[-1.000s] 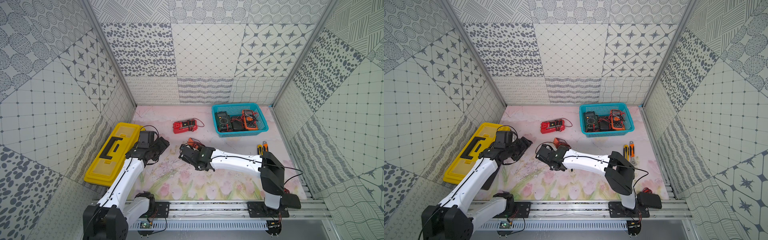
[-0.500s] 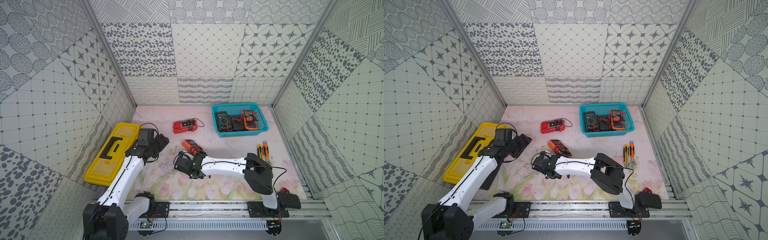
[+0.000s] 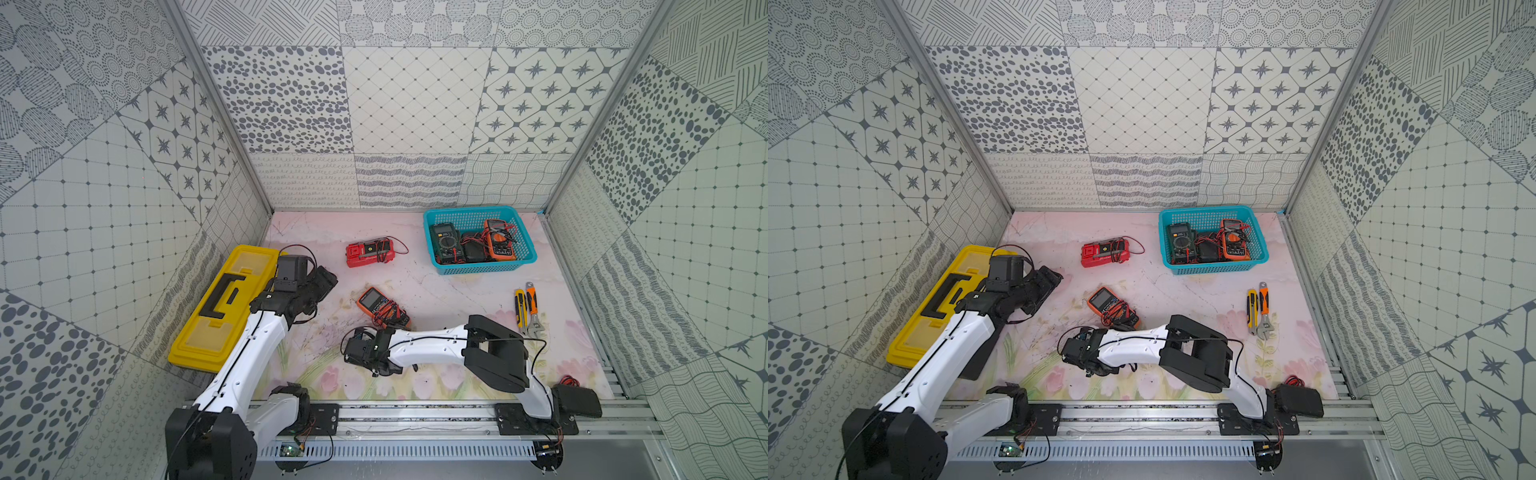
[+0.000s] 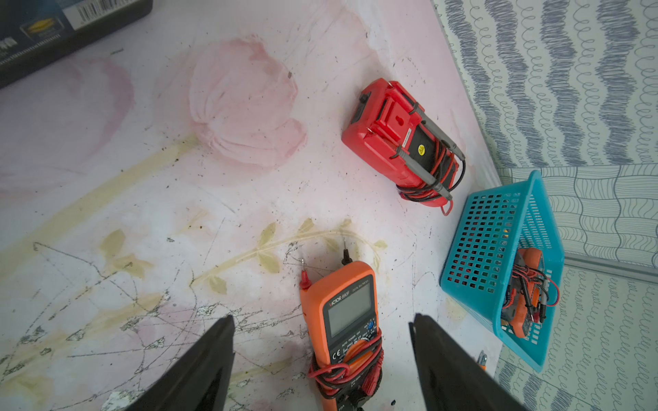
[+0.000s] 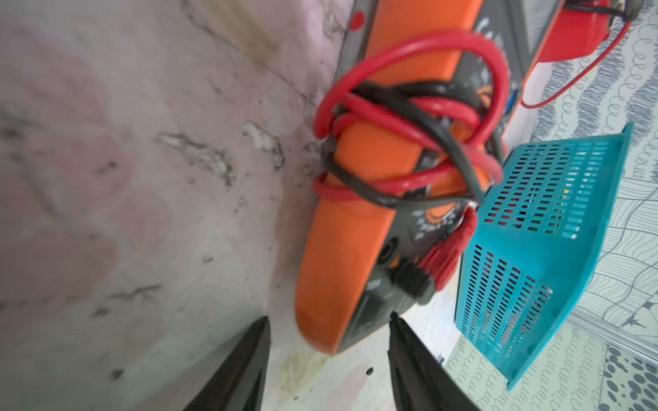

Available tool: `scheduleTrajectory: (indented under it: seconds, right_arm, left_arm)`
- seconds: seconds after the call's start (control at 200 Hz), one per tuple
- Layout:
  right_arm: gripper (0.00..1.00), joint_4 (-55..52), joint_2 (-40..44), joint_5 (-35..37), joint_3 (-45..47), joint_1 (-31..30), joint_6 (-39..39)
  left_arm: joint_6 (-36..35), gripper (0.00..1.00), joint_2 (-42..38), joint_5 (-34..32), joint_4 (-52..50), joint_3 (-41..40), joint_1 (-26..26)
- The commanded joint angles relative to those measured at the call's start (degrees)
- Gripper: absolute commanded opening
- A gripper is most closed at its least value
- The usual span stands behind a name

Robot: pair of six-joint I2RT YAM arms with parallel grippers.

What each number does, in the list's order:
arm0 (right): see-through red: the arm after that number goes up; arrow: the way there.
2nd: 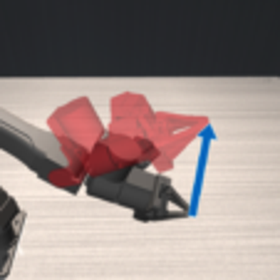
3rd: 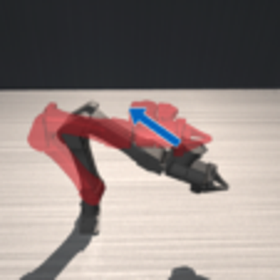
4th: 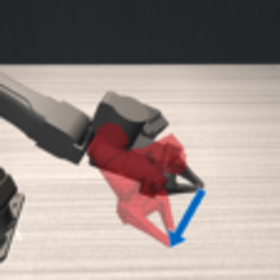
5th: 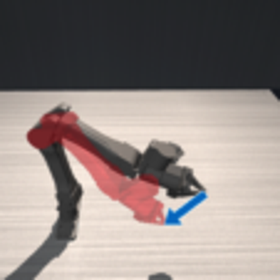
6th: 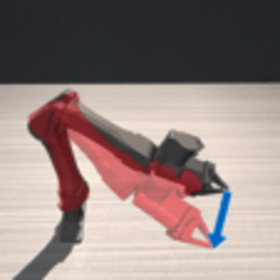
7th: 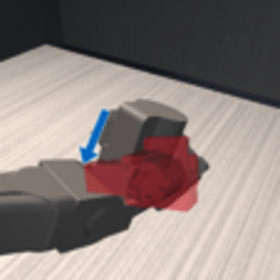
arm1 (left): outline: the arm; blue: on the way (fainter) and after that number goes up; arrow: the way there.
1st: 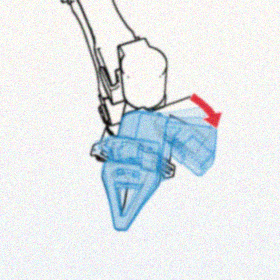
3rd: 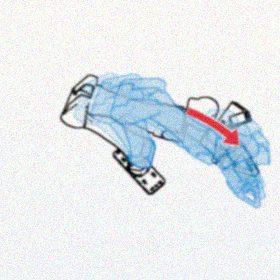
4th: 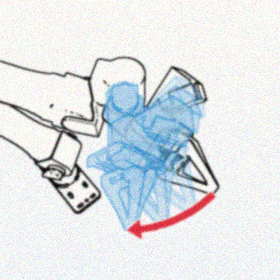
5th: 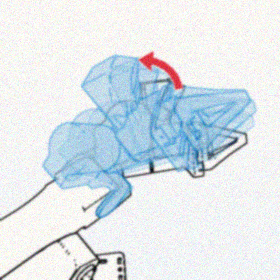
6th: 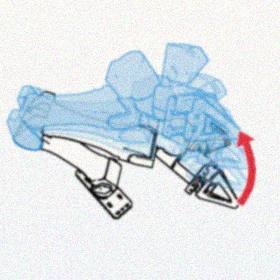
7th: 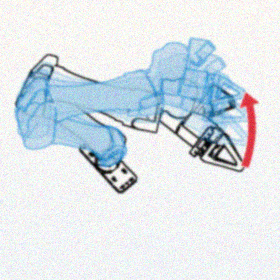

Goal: Put the multimeter into the basket
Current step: Adjust the multimeter at the center of the board, then pick up the multimeter from the center of the board.

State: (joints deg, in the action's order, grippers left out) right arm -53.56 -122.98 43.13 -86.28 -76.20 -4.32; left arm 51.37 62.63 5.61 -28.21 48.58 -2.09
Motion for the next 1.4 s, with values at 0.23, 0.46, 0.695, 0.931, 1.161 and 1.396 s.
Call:
scheduleTrajectory:
  seconds: [0.23,0.46,0.695,0.931,1.161,1.396]
  right_arm:
    - [0.92,1.34,5.50,-14.52,0.25,1.23,-1.35]
    - [0.99,7.06,15.16,-30.97,1.81,9.30,-4.43]
    - [0.99,10.20,13.24,-45.32,-0.93,18.10,-8.37]
    - [0.99,11.14,8.35,-49.27,-2.82,21.89,-4.89]
    - [0.99,10.85,4.94,-45.74,-4.10,22.85,0.62]
    - [0.99,11.20,1.95,-46.09,-5.65,22.38,1.39]
  left_arm:
    - [-1.41,0.82,-0.02,-1.52,0.50,1.30,0.42]
    - [-2.93,0.83,-1.43,-4.38,-1.90,1.70,0.62]
    - [-2.92,0.83,-1.77,-4.03,-1.95,0.85,0.78]
    - [-2.98,0.83,-1.62,-3.68,-1.66,0.51,0.97]
    - [-2.84,0.83,-1.24,-3.24,-1.16,0.12,1.09]
    - [-2.50,0.83,-1.03,-2.97,-0.71,-0.15,1.17]
